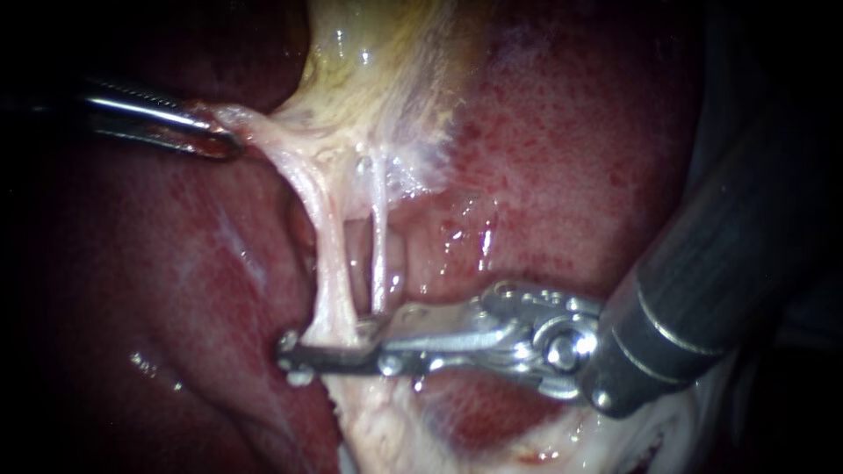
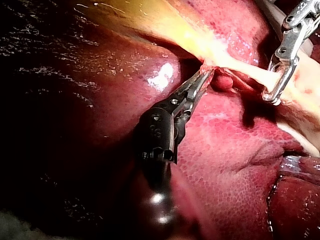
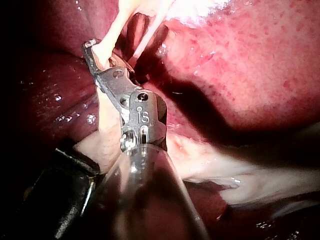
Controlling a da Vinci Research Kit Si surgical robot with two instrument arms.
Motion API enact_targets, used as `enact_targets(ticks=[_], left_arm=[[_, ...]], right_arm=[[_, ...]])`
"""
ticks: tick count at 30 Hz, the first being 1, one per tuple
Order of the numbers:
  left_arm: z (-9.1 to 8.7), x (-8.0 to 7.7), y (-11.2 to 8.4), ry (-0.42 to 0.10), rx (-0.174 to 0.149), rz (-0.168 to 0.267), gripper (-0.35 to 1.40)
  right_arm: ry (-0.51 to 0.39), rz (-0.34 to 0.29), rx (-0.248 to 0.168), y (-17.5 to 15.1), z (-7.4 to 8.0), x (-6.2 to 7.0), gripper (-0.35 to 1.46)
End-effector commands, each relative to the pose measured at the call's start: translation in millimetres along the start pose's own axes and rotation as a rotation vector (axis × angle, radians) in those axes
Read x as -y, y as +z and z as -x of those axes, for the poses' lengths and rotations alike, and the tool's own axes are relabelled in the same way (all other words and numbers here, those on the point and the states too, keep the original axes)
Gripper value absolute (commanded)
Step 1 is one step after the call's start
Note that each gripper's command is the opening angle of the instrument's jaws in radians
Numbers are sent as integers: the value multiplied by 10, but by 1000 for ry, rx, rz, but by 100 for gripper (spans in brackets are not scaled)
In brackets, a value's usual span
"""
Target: Going back second clip left tube
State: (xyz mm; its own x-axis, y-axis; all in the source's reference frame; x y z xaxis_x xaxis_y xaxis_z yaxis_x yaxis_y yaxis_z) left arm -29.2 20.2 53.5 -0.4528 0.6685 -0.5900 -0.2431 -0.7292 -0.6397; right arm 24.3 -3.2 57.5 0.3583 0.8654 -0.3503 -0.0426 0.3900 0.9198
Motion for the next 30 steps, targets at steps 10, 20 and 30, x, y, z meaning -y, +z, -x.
enact_targets(ticks=[10,20,30], left_arm=[[0,0,-2,0,0,1,-35],[3,4,-5,1,0,0,-35],[6,10,-8,2,-1,-7,-35]], right_arm=[[-271,75,-29,16,5,-28,49],[-506,123,-35,-35,17,-34,50],[-618,157,-37,-118,10,-17,50]])
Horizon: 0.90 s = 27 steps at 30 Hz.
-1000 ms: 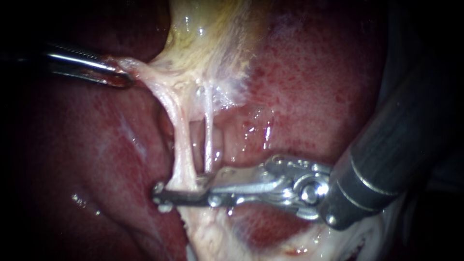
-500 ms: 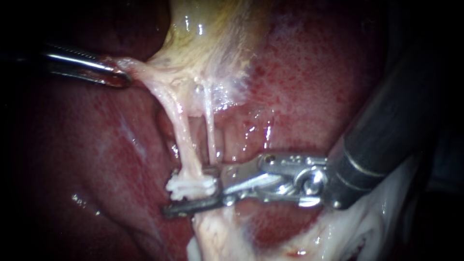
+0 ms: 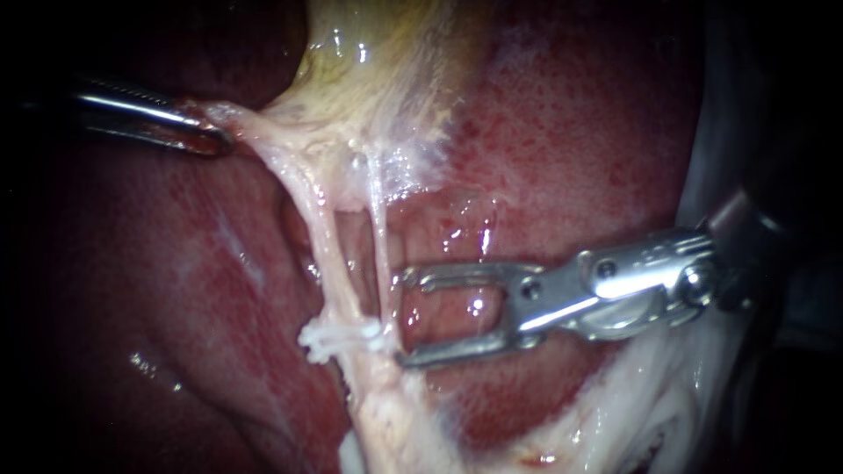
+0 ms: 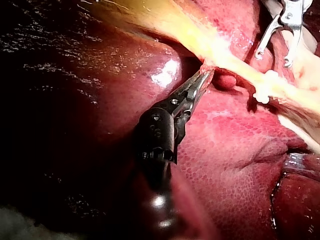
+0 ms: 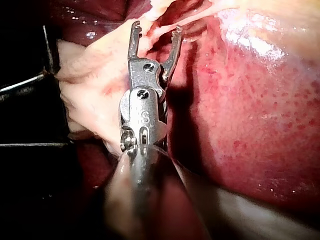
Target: Going back second clip left tube
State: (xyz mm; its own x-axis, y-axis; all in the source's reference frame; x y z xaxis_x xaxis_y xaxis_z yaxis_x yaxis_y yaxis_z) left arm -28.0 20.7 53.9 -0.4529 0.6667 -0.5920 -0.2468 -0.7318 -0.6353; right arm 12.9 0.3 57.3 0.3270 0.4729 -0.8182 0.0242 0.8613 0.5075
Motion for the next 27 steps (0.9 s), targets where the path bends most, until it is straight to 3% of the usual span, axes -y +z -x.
enact_targets(ticks=[1,8,15,27], left_arm=[[1,1,1,0,0,-1,-35],[1,2,3,-1,0,-2,-35],[7,6,14,3,-1,-8,-35],[34,9,68,14,2,-2,-35]], right_arm=[[0,1,1,-7,0,-1,50],[-38,8,2,-56,-1,-6,50],[-74,6,3,-75,0,-13,50],[-92,6,3,-78,2,-14,50]])
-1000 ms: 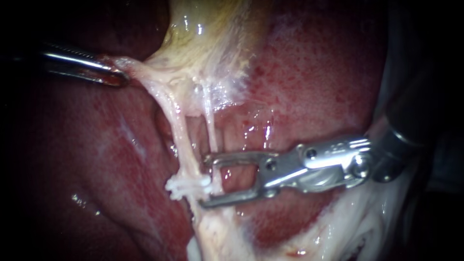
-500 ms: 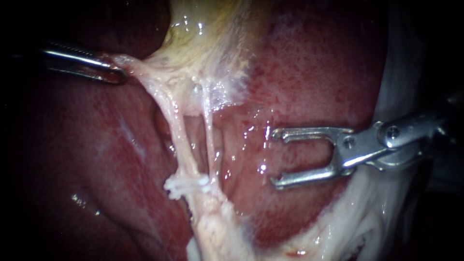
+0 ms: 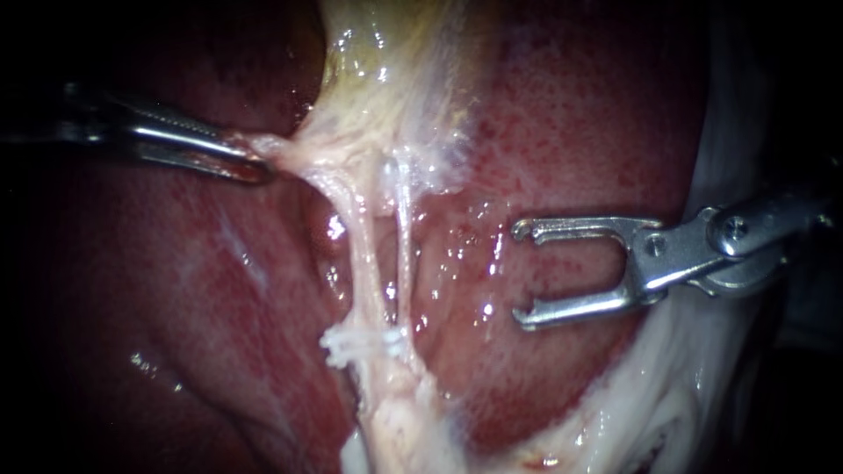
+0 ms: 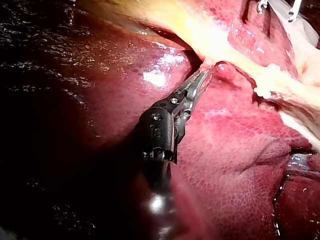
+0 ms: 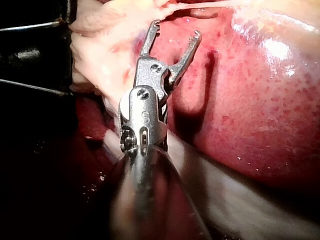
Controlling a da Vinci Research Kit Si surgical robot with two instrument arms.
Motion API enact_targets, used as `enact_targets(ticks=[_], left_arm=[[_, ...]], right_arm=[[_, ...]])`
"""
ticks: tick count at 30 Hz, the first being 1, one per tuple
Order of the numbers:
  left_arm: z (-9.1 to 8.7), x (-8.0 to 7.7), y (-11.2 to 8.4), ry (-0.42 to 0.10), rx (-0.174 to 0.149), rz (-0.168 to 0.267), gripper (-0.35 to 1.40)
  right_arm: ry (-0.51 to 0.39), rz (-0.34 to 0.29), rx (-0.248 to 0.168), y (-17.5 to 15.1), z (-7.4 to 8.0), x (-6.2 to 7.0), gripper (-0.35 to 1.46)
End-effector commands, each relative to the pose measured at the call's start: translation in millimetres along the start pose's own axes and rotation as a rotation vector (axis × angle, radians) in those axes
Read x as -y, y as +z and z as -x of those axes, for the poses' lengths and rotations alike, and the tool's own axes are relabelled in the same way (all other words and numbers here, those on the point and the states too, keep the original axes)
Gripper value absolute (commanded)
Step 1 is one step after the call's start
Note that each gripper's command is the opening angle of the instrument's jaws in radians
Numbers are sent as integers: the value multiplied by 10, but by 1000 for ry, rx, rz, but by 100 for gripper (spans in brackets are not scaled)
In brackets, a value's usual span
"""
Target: Going back second clip left tube
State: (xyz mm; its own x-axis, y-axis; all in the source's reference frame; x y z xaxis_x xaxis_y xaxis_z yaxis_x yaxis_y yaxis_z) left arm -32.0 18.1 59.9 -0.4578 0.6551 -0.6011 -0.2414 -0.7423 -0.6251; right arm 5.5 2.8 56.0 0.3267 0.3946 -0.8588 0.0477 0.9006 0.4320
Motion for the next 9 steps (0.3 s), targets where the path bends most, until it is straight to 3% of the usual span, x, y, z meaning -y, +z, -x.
enact_targets(ticks=[1,9], left_arm=[[0,1,1,-1,1,0,-35],[0,2,1,0,1,1,-35]], right_arm=[[-4,0,0,0,0,0,50],[-4,-6,-1,1,0,2,50]])
